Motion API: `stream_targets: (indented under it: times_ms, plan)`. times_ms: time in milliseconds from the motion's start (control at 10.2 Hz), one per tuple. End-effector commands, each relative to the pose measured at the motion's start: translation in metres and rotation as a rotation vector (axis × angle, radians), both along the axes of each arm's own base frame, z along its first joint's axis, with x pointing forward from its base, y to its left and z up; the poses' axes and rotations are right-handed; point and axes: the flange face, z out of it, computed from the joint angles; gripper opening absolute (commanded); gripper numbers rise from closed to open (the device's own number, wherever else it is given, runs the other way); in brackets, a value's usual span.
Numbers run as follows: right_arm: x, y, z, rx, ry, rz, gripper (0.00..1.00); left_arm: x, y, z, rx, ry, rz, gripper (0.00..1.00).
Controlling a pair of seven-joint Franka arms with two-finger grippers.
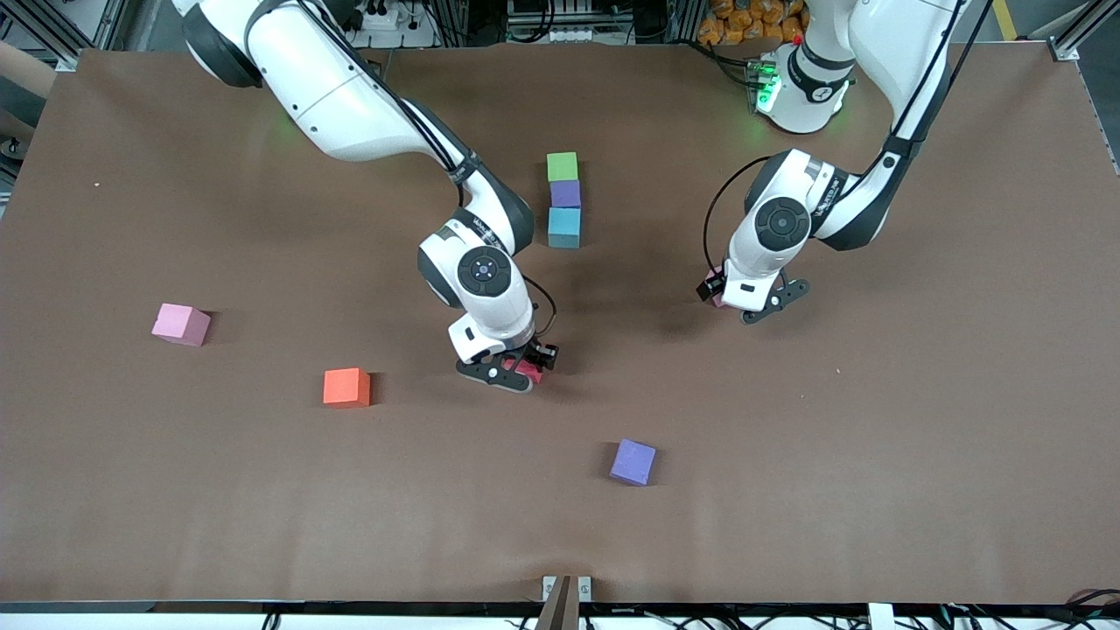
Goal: Arrange blocks into number 1
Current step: 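Grasp the red block with the right gripper while the left gripper grasps pink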
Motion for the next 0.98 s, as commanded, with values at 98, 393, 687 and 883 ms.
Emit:
stream_targets:
  times_ms: [98,393,687,883]
  plan:
    - [-0.040,0.033,0.032,-0.023,0.053,0.071,0.00,-0.003,0.004,-0.004,-0.001,-0.015,-0.013,1.00]
    - [-0.091,0.042,0.041,-0.049,0.083,0.168,0.00,-0.002,0.005,-0.006,0.012,-0.019,-0.050,0.35]
    - [-0.136,0.043,0.042,-0.073,0.077,0.242,0.00,0.008,0.001,-0.002,0.012,-0.038,-0.062,0.00]
    - [-0.160,0.044,0.028,-0.057,0.060,0.265,0.00,0.030,-0.012,0.022,-0.010,-0.095,-0.059,0.00]
